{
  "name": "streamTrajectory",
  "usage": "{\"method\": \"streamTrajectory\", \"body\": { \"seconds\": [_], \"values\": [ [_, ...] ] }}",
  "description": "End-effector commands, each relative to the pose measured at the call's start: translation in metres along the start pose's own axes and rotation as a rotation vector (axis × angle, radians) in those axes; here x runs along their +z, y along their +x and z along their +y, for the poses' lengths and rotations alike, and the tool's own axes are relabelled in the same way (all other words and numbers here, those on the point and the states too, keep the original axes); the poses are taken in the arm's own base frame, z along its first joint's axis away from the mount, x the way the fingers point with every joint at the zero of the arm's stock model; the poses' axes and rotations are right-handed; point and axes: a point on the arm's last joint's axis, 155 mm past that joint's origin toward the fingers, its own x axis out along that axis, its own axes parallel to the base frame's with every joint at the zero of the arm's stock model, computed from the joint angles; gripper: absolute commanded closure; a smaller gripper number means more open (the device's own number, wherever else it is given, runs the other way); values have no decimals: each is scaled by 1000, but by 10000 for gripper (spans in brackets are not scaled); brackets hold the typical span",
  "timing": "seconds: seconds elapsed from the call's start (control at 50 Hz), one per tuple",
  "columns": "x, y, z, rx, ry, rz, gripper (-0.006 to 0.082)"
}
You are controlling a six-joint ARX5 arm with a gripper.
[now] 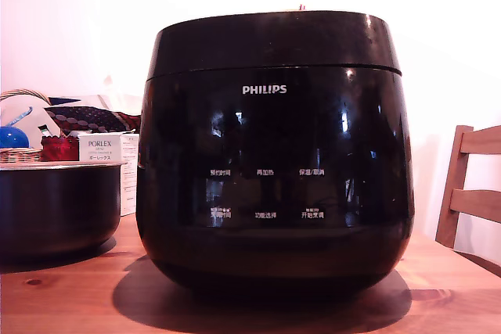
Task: Open the rice cooker by pressing the large metal button on the top of its lid with medium force
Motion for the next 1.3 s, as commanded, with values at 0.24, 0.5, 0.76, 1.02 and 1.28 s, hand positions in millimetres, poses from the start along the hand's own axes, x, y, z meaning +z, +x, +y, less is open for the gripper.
{"method": "streamTrajectory", "body": {
  "seconds": [0.24,0.5,0.76,1.02,1.28],
  "values": [
    [-23,1,9,23,-129,45,788],
    [-20,2,8,14,-128,32,788],
    [25,-3,-19,-143,-140,-135,788],
    [59,-17,-51,-340,-229,-223,788],
    [96,-44,-89,-561,-204,-257,788]
  ]
}}
